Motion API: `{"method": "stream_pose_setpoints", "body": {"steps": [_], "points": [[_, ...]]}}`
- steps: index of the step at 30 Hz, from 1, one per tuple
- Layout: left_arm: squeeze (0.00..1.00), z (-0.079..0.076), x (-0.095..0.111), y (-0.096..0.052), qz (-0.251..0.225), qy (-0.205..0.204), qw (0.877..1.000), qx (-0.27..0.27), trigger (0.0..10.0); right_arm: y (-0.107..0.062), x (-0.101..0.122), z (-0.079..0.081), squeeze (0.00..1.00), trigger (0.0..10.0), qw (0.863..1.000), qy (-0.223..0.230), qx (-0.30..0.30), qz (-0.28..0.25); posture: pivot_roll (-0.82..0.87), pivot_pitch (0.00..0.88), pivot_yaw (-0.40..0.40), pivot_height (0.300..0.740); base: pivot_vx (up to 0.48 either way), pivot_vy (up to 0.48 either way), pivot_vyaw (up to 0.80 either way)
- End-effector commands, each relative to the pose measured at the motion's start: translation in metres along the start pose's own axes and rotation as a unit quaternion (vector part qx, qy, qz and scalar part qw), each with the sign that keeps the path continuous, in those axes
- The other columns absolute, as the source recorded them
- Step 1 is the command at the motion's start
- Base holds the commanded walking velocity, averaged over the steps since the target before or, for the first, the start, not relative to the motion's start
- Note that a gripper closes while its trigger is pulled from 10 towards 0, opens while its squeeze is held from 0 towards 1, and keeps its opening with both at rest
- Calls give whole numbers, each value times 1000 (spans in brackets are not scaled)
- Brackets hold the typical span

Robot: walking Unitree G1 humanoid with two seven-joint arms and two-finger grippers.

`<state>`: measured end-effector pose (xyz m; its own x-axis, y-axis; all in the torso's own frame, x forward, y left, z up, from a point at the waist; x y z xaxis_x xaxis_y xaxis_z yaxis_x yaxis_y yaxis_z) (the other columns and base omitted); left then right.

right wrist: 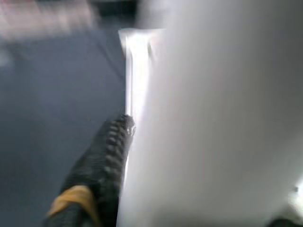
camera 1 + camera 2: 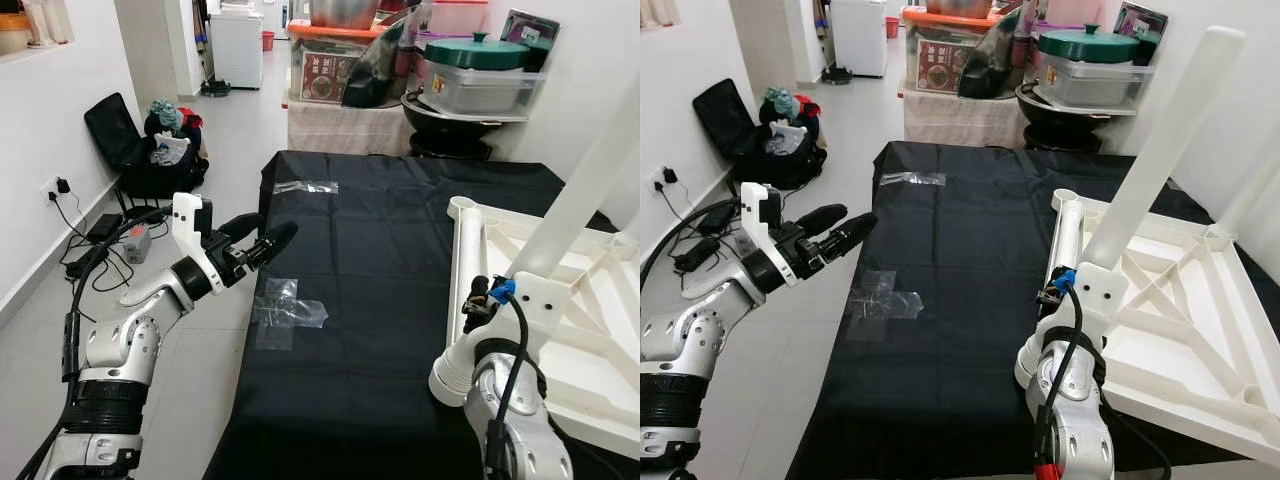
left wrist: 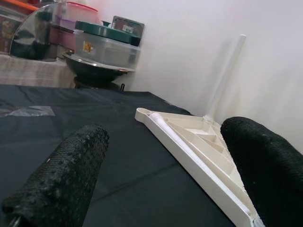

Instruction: Building children table

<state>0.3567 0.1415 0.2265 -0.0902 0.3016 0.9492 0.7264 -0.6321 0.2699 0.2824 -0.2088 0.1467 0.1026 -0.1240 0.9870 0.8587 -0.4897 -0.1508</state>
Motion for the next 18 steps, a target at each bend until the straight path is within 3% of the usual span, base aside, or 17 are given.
{"method": "stream_pose_setpoints", "body": {"steps": [1, 2, 3, 4, 14, 15, 16, 17, 18], "points": [[0, 3, -2, -2, 4, 1, 1000, 5, 10000, 2, 7, -6, 569, 10000, 1000, -19, -10, -16, 19, 0, -43, 740, 0, 0, 0], [0, 3, -2, -2, 4, 1, 1000, 5, 10000, 2, 7, -6, 569, 10000, 1000, -19, -10, -16, 19, 0, -43, 740, 0, 0, 0], [0, 3, -2, -1, 5, 2, 1000, 4, 10000, 1, 13, -4, 361, 10000, 999, -19, -1, -30, 17, 0, -42, 740, 0, 0, 0], [0, 3, -2, -1, 5, 2, 1000, 4, 10000, 1, 18, -4, 0, 10000, 999, -22, 6, -41, 17, 0, -42, 740, 0, 0, 0], [0, 1, -2, 1, 5, 3, 1000, 2, 10000, 6, 37, -10, 0, 10000, 996, -18, 36, -84, 14, 0, -40, 740, 0, 0, 0], [0, 0, -3, 2, 5, 4, 1000, 2, 10000, 8, 37, -9, 0, 3765, 996, -14, 41, -78, 14, 0, -40, 740, 0, 0, 0], [0, 0, -3, 2, 5, 4, 1000, 2, 10000, 10, 36, -9, 0, 3765, 996, -12, 45, -74, 14, 0, -40, 740, 0, 0, 0], [0, -1, -3, 2, 5, 4, 1000, 2, 10000, 11, 29, -7, 0, 0, 997, -2, 52, -52, 17, 0, -41, 740, 0, 0, 0], [0, -1, -3, 2, 5, 4, 1000, 2, 10000, 11, 29, -7, 0, 0, 997, -2, 52, -52, 17, 0, -41, 740, 0, 0, 0]]}}
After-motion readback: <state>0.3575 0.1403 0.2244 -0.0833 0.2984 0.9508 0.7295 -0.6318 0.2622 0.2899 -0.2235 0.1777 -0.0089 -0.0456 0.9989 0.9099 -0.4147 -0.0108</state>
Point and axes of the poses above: a point about 5 cm out from each wrist's last joint towards the gripper, its own y axis pointing out of the wrist towards the gripper, its own x axis along the axis of the wrist's last joint, z = x × y, the point moved 3 cm from there along y, pointing out of the wrist towards the gripper, and after that the axes turned 2 degrees about y, right-handed, at the moved point
